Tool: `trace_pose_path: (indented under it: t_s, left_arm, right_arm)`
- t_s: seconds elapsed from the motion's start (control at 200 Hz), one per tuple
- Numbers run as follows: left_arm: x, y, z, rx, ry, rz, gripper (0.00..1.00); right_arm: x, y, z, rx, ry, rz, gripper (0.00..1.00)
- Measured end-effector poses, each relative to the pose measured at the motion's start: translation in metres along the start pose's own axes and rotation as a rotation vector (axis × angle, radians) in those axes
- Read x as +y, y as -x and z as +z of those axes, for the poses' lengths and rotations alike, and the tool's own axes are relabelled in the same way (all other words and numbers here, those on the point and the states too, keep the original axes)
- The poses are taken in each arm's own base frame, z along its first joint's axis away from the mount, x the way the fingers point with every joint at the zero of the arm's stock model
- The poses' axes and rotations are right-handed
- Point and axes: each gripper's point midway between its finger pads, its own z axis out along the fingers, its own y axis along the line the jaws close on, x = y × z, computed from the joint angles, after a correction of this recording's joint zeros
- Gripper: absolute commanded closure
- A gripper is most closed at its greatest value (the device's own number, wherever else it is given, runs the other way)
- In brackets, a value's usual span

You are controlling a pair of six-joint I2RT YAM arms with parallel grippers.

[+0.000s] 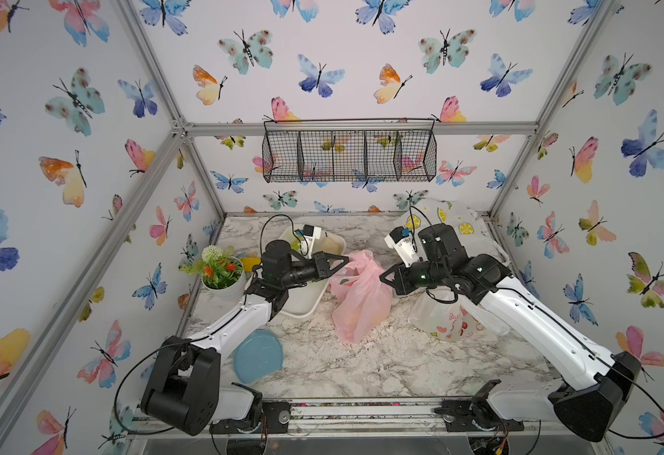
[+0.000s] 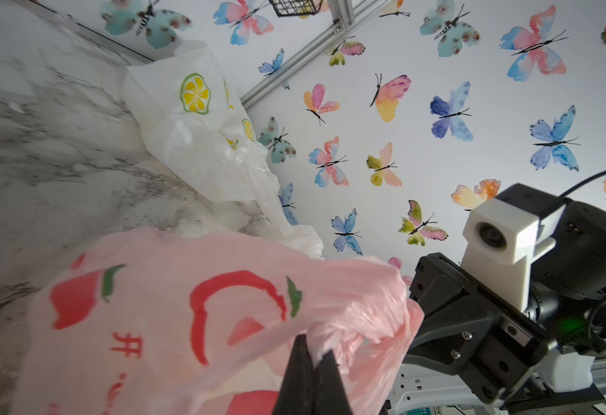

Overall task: Place the pears into plastic bags & tie knots
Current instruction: Tie the plastic bag at the center of the board.

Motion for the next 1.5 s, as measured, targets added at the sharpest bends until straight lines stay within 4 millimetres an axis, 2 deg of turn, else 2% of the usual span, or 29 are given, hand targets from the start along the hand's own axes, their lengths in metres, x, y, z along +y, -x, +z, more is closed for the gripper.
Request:
trace_pose_path:
  t_s: [0.085, 0.185, 0.33, 0.435, 0.536, 0.606, 0.676, 0.751, 0.861, 1.126, 1.181, 1.271, 1.356, 1.446, 1.497]
  left_arm:
    - [0.009, 0.014, -0.025, -0.028, 0.075, 0.042, 1.00]
    - [0.021, 0.013, -0.046, -0.026, 0.142, 0.059, 1.00]
    - [0.050, -0.016, -0.053, 0.044, 0.204, 0.007, 1.00]
    - [0.068, -0.036, -0.057, 0.083, 0.242, -0.031, 1.00]
    - [0.078, -0.039, -0.062, 0.083, 0.280, -0.040, 1.00]
    - [0.085, -0.037, -0.067, 0.067, 0.316, -0.040, 1.00]
    - [0.094, -0.037, -0.071, 0.055, 0.346, -0.045, 1.00]
    - [0.104, -0.047, -0.075, 0.066, 0.365, -0.068, 1.00]
    - [0.114, -0.059, -0.078, 0.085, 0.391, -0.099, 1.00]
    - [0.113, -0.051, -0.078, 0.071, 0.409, -0.066, 1.00]
    - [0.111, -0.053, -0.073, 0.086, 0.431, -0.037, 1.00]
    - [0.094, -0.060, -0.046, 0.147, 0.460, 0.074, 1.00]
    - [0.071, -0.061, -0.013, 0.202, 0.429, 0.161, 1.00]
    - [0.062, -0.066, 0.011, 0.247, 0.410, 0.202, 1.00]
    - [0.057, -0.077, 0.026, 0.297, 0.393, 0.215, 1.00]
  right_arm:
    - [-0.033, -0.012, -0.002, 0.020, -0.072, 0.061, 0.97]
    - [-0.070, -0.027, -0.003, 0.036, -0.133, 0.147, 0.97]
    - [-0.084, -0.042, 0.006, 0.074, -0.151, 0.204, 0.97]
    - [-0.094, -0.046, 0.011, 0.095, -0.165, 0.239, 0.97]
    - [-0.107, -0.050, 0.011, 0.099, -0.182, 0.279, 0.97]
    - [-0.122, -0.056, 0.009, 0.096, -0.196, 0.326, 0.97]
    - [-0.146, -0.070, 0.007, 0.100, -0.212, 0.403, 0.97]
    - [-0.165, -0.090, 0.007, 0.119, -0.218, 0.485, 0.97]
    - [-0.167, -0.104, 0.011, 0.147, -0.197, 0.526, 0.97]
    - [-0.169, -0.097, 0.011, 0.125, -0.191, 0.526, 0.97]
    - [-0.174, -0.096, 0.008, 0.111, -0.201, 0.545, 0.97]
    - [-0.193, -0.096, -0.004, 0.070, -0.279, 0.604, 0.97]
    - [-0.214, -0.094, -0.028, -0.004, -0.380, 0.651, 0.97]
    - [-0.230, -0.089, -0.058, -0.098, -0.461, 0.694, 0.97]
    - [-0.239, -0.089, -0.074, -0.147, -0.498, 0.722, 0.97]
